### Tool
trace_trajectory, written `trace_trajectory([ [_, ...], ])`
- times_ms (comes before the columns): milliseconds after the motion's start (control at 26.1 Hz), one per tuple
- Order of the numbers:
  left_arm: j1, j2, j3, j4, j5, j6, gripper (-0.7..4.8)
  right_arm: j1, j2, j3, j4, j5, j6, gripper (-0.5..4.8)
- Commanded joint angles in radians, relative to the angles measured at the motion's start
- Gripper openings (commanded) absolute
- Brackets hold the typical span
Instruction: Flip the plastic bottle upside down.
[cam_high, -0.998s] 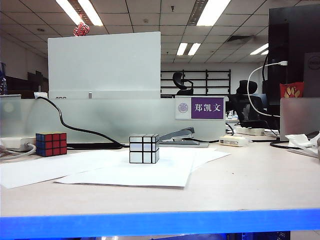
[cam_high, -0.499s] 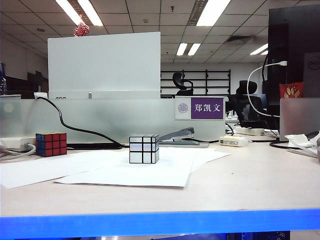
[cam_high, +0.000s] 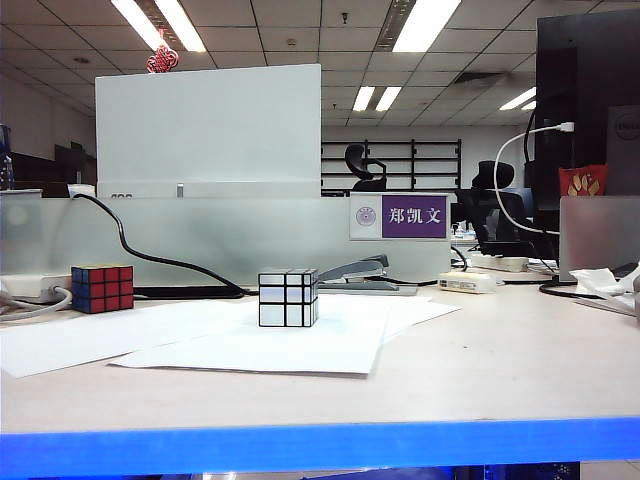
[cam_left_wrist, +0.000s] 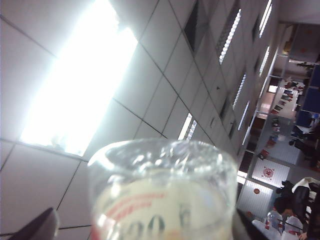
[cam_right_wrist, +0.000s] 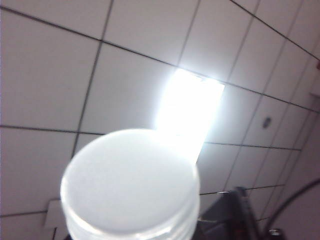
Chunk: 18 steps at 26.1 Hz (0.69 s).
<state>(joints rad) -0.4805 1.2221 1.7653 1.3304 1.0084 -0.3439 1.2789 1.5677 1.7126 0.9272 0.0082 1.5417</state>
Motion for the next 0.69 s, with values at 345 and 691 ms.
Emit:
trace_trajectory([
  [345,-0.084,-0.001,0.005,-0.01,-0.006,-0.056,4.79,0.001,0.024,0.001,-0.002,0.0,0.01,-0.08],
  [691,-0.087,0.0,0.005,-0.059,0.002,-0.056,2.05,0.001,0.024,0.001,0.018,-0.011,0.01,-0.08],
])
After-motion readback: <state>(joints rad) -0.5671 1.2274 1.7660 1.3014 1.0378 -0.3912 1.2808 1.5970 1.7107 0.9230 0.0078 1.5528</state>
